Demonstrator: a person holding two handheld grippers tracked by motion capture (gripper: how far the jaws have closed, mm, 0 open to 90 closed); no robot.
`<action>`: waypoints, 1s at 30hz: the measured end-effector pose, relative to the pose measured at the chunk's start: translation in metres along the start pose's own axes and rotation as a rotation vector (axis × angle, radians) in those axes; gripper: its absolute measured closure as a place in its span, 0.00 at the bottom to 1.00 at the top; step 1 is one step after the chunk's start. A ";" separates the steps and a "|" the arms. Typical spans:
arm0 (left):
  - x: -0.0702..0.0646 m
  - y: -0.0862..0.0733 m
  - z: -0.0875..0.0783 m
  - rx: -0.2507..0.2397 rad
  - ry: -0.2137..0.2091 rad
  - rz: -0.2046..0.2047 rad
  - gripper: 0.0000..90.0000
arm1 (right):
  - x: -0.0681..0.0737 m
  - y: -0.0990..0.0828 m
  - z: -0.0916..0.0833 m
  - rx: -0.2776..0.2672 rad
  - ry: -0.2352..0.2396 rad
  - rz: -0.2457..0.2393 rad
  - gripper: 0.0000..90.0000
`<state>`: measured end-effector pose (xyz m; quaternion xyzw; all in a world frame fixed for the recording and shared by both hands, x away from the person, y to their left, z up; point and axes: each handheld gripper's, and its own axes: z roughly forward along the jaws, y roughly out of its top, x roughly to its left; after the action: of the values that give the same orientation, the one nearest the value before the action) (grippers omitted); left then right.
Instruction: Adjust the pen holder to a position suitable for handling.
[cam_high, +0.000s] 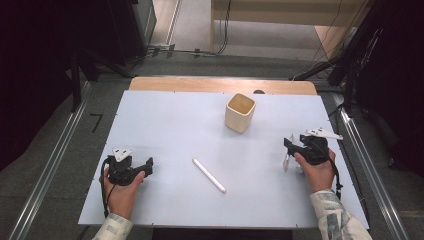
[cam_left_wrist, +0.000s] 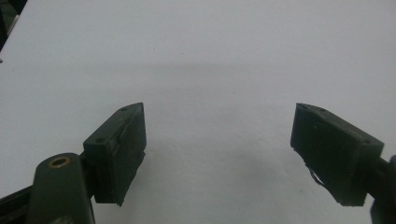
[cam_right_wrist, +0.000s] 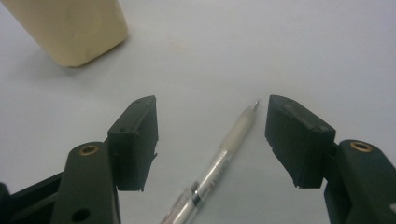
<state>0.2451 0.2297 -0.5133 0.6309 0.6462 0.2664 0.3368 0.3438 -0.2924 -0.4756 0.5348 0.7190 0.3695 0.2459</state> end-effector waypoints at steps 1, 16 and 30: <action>0.000 0.000 0.000 0.000 -0.001 0.000 0.21 | 0.000 0.000 0.000 0.000 0.000 0.000 0.37; 0.000 0.000 0.000 0.001 -0.007 0.000 0.21 | 0.033 0.034 0.024 -0.029 0.035 -0.053 0.37; 0.000 0.000 0.001 0.001 -0.014 -0.005 0.21 | 0.053 0.060 0.043 -0.041 0.063 -0.087 0.38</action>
<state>0.2457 0.2300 -0.5135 0.6314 0.6455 0.2608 0.3415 0.3951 -0.2213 -0.4515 0.4861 0.7411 0.3899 0.2498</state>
